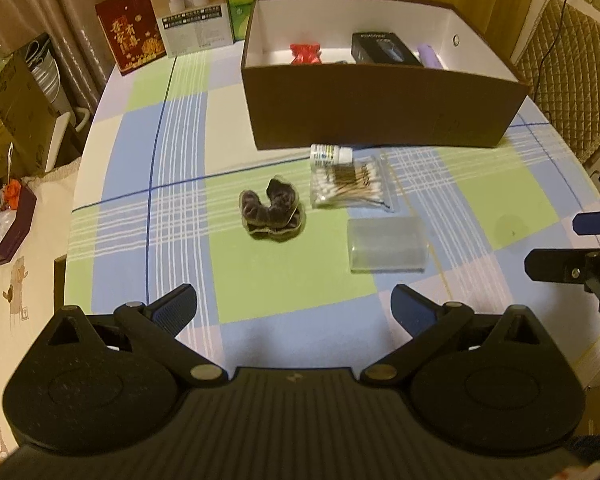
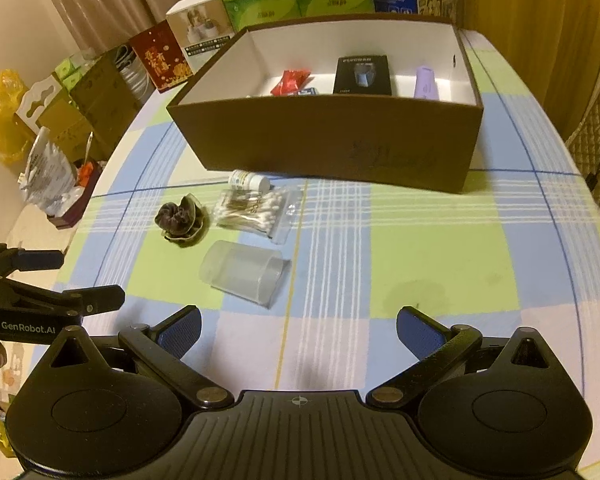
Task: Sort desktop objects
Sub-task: 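Move both tools toward the scrunchie, swab bag and clear container on the table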
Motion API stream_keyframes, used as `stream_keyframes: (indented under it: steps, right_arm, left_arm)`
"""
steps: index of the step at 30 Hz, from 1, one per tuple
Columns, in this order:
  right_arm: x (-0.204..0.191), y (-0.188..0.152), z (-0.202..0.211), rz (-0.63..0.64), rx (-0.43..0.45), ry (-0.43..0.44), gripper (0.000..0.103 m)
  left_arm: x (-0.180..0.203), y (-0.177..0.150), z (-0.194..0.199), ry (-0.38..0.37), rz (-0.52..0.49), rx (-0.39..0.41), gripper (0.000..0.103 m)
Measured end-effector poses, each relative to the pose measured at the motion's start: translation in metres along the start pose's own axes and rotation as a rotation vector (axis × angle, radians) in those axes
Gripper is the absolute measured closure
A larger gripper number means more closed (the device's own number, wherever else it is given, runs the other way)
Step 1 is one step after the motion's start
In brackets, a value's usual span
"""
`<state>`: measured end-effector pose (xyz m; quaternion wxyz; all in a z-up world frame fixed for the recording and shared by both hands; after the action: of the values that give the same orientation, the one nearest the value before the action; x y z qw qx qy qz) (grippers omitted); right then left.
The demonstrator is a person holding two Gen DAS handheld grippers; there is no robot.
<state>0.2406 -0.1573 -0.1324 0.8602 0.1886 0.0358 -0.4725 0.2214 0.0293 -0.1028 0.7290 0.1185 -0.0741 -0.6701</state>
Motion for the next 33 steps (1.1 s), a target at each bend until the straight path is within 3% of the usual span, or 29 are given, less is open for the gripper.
stream_keyframes:
  steps: [19, 33]
  right_arm:
    - [-0.018, 0.004, -0.037, -0.039, -0.038, 0.037, 0.002]
    - [-0.037, 0.013, -0.077, -0.029, -0.036, -0.007, 0.002]
  left_arm:
    - [-0.017, -0.001, -0.025, -0.021, -0.006, -0.038, 0.001]
    - [-0.042, 0.015, -0.049, -0.017, -0.011, -0.037, 0.002]
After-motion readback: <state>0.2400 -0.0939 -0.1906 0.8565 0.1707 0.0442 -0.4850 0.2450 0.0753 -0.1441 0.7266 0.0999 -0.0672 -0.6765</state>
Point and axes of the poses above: each gripper's, at about its wrist camera, not at the fingertips, and z roughly against the way its jaws point, x to its right, y to its top, the point moved 7 cm from there along -z, roughly the way its jaws point, and after that the axes turned 13 degrees about -x, right-handed, at the moved point
